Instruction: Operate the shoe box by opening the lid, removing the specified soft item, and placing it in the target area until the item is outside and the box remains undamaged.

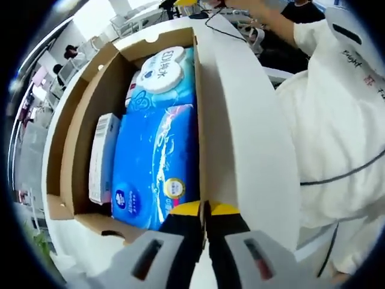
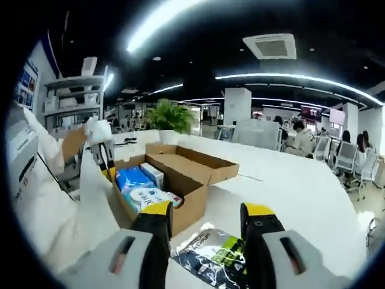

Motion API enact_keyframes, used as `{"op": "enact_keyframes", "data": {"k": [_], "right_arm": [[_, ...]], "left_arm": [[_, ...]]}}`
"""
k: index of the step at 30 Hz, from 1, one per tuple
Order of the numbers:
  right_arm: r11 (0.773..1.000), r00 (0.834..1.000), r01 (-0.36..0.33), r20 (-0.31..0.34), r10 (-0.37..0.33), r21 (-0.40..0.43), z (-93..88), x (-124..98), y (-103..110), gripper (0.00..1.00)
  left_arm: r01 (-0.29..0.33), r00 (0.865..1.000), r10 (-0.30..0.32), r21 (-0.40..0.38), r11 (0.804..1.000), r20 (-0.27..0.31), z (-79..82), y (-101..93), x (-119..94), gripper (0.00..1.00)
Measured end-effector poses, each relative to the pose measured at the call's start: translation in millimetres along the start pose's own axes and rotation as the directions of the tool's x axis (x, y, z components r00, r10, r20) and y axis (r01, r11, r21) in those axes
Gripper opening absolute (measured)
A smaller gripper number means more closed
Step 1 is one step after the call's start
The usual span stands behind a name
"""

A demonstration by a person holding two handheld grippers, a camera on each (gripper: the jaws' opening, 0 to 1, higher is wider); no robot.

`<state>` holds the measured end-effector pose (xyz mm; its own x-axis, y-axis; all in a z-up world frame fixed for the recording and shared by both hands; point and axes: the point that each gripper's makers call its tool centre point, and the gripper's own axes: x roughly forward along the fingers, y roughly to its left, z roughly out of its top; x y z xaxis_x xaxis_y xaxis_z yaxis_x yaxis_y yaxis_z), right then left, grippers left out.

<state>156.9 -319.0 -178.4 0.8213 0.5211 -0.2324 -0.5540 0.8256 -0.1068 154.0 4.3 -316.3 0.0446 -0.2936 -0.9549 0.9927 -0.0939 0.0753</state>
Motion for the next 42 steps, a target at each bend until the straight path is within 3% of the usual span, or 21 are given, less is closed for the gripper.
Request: {"op": "enact_keyframes", "data": {"k": [3,5,10,12,14,16,22,25,29,34,35,36,37,38,39,40,42], "right_arm": [[1.000,0.996,-0.013,0.087,0.014,-0.006,28.1,-1.4,7.4,0.52],[0.999,0.994,-0.033,0.102,0.034,-0.009,31.0,1.1,16.1,0.51],[0.997,0.994,-0.076,0.072,0.078,-0.034,40.1,12.5,29.4,0.41],[0.992,0.990,-0.123,0.070,0.124,-0.024,51.8,15.5,39.5,0.38],[0.978,0.975,-0.207,0.083,0.206,0.008,64.5,16.5,57.7,0.38],[0.973,0.971,-0.231,0.062,0.231,-0.004,67.9,19.0,64.9,0.38],[0.963,0.965,-0.263,-0.023,0.262,-0.064,58.8,29.2,71.6,0.40],[0.930,0.935,-0.355,-0.053,0.351,-0.092,57.5,33.0,81.5,0.43],[0.920,0.927,-0.374,-0.083,0.366,-0.115,55.0,56.9,77.9,0.42],[0.903,0.911,-0.409,-0.111,0.396,-0.132,46.3,60.9,80.7,0.39],[0.892,0.905,-0.418,-0.160,0.393,-0.170,38.2,58.3,78.8,0.39],[0.881,0.906,-0.416,-0.183,0.381,-0.224,34.5,57.3,75.2,0.38],[0.861,0.920,-0.391,-0.162,0.356,-0.326,37.4,58.5,66.9,0.38],[0.850,0.929,-0.371,-0.130,0.348,-0.374,41.0,60.1,60.5,0.36],[0.860,0.933,-0.359,-0.112,0.342,-0.362,41.7,61.2,55.1,0.34],[0.865,0.900,-0.434,-0.145,0.410,-0.250,34.6,59.2,59.6,0.31],[0.847,0.865,-0.496,-0.186,0.465,-0.190,28.9,61.6,64.4,0.32]], "left_arm": [[0.005,1.000,-0.005,0.014,1.000,0.007,0.3,0.3,0.6,0.02],[0.006,1.000,-0.006,0.000,1.000,0.013,0.2,-0.2,2.4,0.01],[-0.020,1.000,0.020,0.029,0.999,-0.004,0.6,-2.8,7.0,0.01],[-0.039,0.999,0.039,0.049,0.998,-0.013,0.2,-3.1,6.1,0.02],[-0.037,0.999,0.037,0.029,0.999,-0.013,-0.2,-1.5,5.6,0.02],[-0.024,1.000,0.024,0.011,1.000,-0.017,-0.3,0.0,5.6,0.02],[-0.012,1.000,0.012,0.016,1.000,-0.018,-1.1,-1.7,5.6,0.01],[-0.018,1.000,0.018,0.015,1.000,-0.015,-1.3,-1.2,5.7,0.01],[-0.038,0.999,0.038,0.011,0.999,-0.014,-1.8,-1.6,6.1,0.02],[-0.065,0.997,0.066,0.022,0.998,-0.033,-2.5,-1.1,7.2,0.02],[-0.064,0.997,0.065,0.022,0.998,-0.040,-2.6,-1.3,7.5,0.02],[-0.060,0.997,0.061,0.019,0.998,-0.047,-3.0,-0.9,7.3,0.02],[-0.056,0.997,0.056,0.010,0.998,-0.050,-3.1,-0.6,7.2,0.02],[-0.048,0.998,0.048,0.008,0.999,-0.051,-3.4,0.1,6.9,0.02],[-0.043,0.998,0.044,0.006,0.999,-0.051,-3.5,0.4,6.9,0.02],[-0.041,0.998,0.041,0.003,0.999,-0.054,-3.6,0.0,7.0,0.02],[-0.035,0.998,0.035,0.000,0.999,-0.055,-3.8,0.1,6.7,0.02]]}}
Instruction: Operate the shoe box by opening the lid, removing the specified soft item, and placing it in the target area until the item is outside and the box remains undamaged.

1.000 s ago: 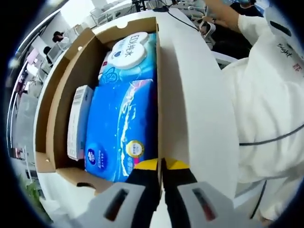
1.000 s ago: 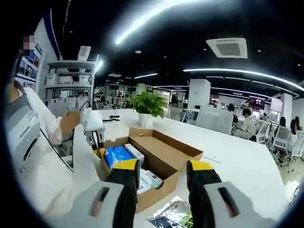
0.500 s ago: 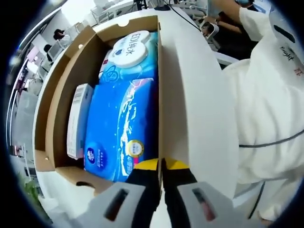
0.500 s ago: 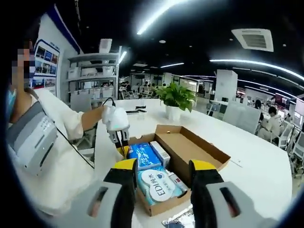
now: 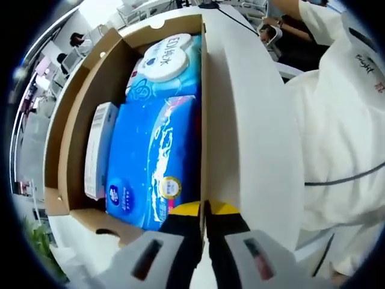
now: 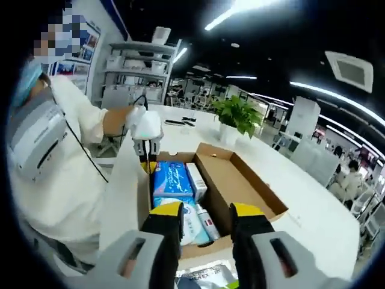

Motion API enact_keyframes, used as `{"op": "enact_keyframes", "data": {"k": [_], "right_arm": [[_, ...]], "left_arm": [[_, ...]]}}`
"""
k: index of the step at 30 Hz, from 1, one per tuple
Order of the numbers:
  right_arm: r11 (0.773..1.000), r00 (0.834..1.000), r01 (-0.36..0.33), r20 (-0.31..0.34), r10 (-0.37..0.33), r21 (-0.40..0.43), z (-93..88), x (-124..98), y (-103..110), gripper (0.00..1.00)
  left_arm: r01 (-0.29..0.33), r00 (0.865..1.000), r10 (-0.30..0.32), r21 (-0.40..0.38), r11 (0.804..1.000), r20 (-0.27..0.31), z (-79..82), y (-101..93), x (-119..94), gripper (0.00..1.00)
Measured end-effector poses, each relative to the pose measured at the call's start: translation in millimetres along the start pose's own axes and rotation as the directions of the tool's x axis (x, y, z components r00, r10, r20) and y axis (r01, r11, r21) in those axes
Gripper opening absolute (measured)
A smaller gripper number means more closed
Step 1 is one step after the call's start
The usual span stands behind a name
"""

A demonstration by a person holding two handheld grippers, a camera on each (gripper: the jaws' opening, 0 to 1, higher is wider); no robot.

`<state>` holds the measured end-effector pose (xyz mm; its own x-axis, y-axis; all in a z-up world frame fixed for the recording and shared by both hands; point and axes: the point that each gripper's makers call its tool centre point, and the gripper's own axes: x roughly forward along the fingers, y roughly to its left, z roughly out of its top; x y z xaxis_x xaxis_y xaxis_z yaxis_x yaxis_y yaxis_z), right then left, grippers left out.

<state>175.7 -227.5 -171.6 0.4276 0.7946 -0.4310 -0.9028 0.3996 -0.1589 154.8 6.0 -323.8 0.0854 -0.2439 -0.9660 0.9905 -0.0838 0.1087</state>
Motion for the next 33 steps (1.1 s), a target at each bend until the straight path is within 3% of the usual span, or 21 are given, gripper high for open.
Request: {"op": "enact_keyframes", "data": {"k": [2,5,7,10,14,16,18,19,21,25,28,30,31,33], "right_arm": [[0.998,0.996,-0.054,-0.078,0.052,-0.026,-4.7,10.2,7.4,0.38],[0.993,0.984,-0.052,-0.177,0.032,-0.105,-7.1,25.3,6.1,0.41],[0.992,0.970,-0.058,-0.240,0.030,-0.112,-11.3,37.9,4.4,0.41],[0.994,0.963,-0.073,-0.266,0.047,-0.086,-14.5,56.2,3.6,0.44],[0.983,0.919,-0.167,-0.373,0.126,-0.080,-27.2,74.3,20.1,0.56],[0.977,0.901,-0.185,-0.413,0.128,-0.102,-31.2,78.5,23.0,0.60],[0.964,0.872,-0.219,-0.473,0.125,-0.150,-39.6,79.8,25.4,0.62],[0.958,0.870,-0.220,-0.481,0.107,-0.184,-41.9,81.6,22.9,0.64],[0.965,0.865,-0.214,-0.488,0.113,-0.155,-45.0,83.9,21.1,0.63],[0.975,0.871,-0.180,-0.482,0.095,-0.133,-45.3,86.2,8.1,0.60],[0.976,0.871,-0.181,-0.481,0.104,-0.117,-45.0,87.5,10.5,0.60],[0.969,0.857,-0.205,-0.504,0.108,-0.141,-52.5,90.2,11.3,0.61],[0.960,0.841,-0.234,-0.527,0.121,-0.154,-59.2,90.6,15.7,0.61],[0.964,0.842,-0.219,-0.528,0.109,-0.150,-63.0,95.4,12.7,0.61]], "left_arm": [[0.006,1.000,-0.006,-0.004,1.000,0.003,0.0,0.8,-0.1,0.02],[0.004,1.000,-0.004,-0.003,1.000,0.007,-0.1,1.2,-0.3,0.02],[0.003,1.000,-0.003,0.005,1.000,0.008,0.0,1.6,-0.4,0.02],[0.012,1.000,-0.012,0.005,1.000,0.006,0.2,2.0,-0.5,0.02],[0.003,1.000,-0.003,0.008,1.000,0.004,0.2,0.8,-0.4,0.02],[-0.001,1.000,0.001,0.007,1.000,0.009,0.7,0.4,-0.5,0.02],[-0.001,1.000,0.001,0.005,1.000,0.008,1.1,0.0,-0.5,0.02],[0.002,1.000,-0.002,0.003,1.000,0.008,1.4,-0.2,-0.6,0.02],[0.004,1.000,-0.004,-0.001,1.000,0.006,1.5,-0.3,-0.5,0.02],[0.002,1.000,-0.002,-0.003,1.000,0.003,1.6,-0.9,-0.4,0.02],[0.001,1.000,-0.001,-0.007,1.000,0.003,1.7,-1.0,-0.5,0.02],[0.000,1.000,0.000,-0.014,1.000,0.003,1.6,-0.6,-0.5,0.02],[-0.001,1.000,0.001,-0.014,1.000,0.004,1.6,-0.7,-0.5,0.02],[-0.002,1.000,0.002,-0.012,1.000,0.004,1.4,-0.7,-0.6,0.02]]}}
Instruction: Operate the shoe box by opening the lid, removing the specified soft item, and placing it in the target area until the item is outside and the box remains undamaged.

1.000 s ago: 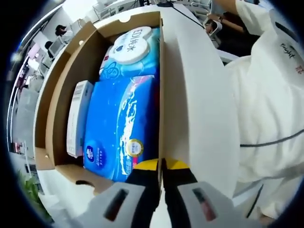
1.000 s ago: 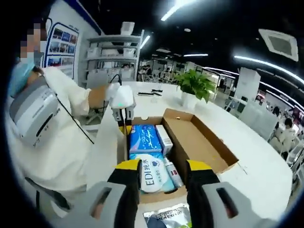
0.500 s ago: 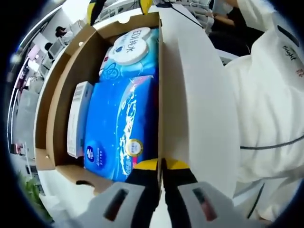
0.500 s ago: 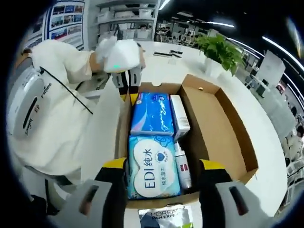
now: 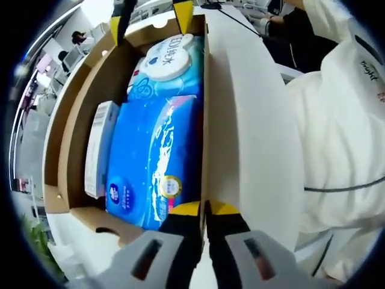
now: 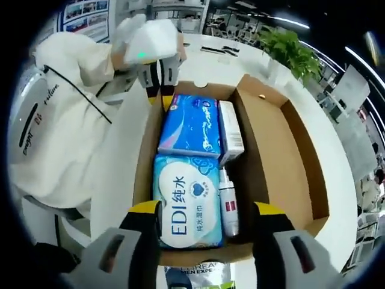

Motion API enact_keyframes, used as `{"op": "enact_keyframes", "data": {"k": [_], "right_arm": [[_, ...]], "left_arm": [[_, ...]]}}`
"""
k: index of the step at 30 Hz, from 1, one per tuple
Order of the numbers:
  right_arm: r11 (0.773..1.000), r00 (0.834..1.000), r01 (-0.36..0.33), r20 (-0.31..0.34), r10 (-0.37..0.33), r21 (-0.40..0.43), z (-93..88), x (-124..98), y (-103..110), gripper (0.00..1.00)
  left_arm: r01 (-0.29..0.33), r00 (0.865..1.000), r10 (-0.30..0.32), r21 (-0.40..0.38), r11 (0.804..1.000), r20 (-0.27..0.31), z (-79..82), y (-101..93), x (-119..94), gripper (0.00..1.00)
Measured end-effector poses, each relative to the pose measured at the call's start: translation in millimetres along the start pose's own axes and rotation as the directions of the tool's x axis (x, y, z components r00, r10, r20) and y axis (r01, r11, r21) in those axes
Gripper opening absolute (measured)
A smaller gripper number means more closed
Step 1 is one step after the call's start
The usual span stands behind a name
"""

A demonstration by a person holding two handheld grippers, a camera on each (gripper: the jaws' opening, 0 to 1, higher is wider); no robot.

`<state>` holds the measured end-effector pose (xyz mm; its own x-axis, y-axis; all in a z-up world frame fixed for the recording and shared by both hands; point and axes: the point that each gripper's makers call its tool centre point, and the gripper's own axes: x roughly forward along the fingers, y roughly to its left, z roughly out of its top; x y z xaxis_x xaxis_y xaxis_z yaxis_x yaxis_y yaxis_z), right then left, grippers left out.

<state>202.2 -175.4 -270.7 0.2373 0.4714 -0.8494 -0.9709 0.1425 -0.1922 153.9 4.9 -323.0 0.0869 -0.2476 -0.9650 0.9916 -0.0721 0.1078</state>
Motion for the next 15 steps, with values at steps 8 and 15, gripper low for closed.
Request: {"op": "enact_keyframes", "data": {"k": [8,15], "right_arm": [[0.990,0.988,-0.123,-0.083,0.129,0.069,-7.7,12.7,15.7,0.69],[0.979,0.966,-0.186,-0.164,0.197,0.081,-20.1,28.5,14.9,0.72]], "left_arm": [[-0.001,1.000,0.001,-0.003,1.000,0.001,-0.7,0.8,-0.1,0.02],[0.001,1.000,-0.001,-0.007,1.000,-0.001,-1.4,1.2,-0.1,0.02]]}}
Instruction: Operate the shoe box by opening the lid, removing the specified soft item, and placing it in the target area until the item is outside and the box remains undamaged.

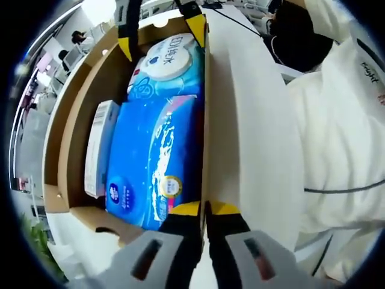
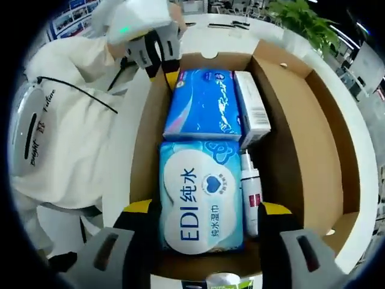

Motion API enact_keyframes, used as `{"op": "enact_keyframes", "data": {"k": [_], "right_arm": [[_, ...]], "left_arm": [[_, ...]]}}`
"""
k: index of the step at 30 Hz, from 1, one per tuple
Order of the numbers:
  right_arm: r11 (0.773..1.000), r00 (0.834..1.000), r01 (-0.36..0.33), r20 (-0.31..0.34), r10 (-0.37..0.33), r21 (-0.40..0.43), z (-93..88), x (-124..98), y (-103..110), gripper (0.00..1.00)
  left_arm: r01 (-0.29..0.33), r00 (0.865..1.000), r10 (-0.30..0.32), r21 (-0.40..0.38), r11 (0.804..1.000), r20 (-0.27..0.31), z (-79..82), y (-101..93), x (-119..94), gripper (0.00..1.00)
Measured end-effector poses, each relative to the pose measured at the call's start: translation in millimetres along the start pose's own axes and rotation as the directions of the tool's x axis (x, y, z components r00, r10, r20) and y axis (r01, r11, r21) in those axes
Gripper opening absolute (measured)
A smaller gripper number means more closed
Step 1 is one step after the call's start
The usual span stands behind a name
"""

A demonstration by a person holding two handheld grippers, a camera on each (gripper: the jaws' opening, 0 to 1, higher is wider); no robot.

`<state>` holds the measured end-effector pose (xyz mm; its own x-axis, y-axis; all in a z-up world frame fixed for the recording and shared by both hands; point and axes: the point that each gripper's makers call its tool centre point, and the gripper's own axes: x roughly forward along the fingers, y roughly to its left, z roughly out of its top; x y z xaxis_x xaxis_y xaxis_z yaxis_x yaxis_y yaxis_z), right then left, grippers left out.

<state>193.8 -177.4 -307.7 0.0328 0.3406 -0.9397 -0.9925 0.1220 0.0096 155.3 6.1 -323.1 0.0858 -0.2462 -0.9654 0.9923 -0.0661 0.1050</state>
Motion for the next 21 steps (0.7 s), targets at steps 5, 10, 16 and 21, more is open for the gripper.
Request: {"op": "enact_keyframes", "data": {"k": [5,10,16,21], "right_arm": [[1.000,0.999,-0.026,-0.026,0.026,0.018,-3.0,7.1,4.0,0.68],[0.999,0.998,-0.050,-0.043,0.051,0.017,-1.7,13.0,13.0,0.62],[0.999,0.995,-0.053,-0.080,0.053,0.004,-1.2,18.3,14.6,0.62],[0.999,0.993,-0.051,-0.110,0.051,0.004,-2.7,27.5,17.4,0.63]], "left_arm": [[0.009,1.000,-0.009,-0.005,1.000,-0.003,-0.3,-0.4,-0.1,0.02],[0.007,1.000,-0.007,-0.008,1.000,-0.004,-0.3,-1.5,0.0,0.02],[0.002,1.000,-0.002,-0.009,1.000,-0.005,-0.3,-1.6,0.2,0.02],[0.007,1.000,-0.007,-0.020,1.000,-0.010,-0.4,-0.7,0.3,0.02]]}}
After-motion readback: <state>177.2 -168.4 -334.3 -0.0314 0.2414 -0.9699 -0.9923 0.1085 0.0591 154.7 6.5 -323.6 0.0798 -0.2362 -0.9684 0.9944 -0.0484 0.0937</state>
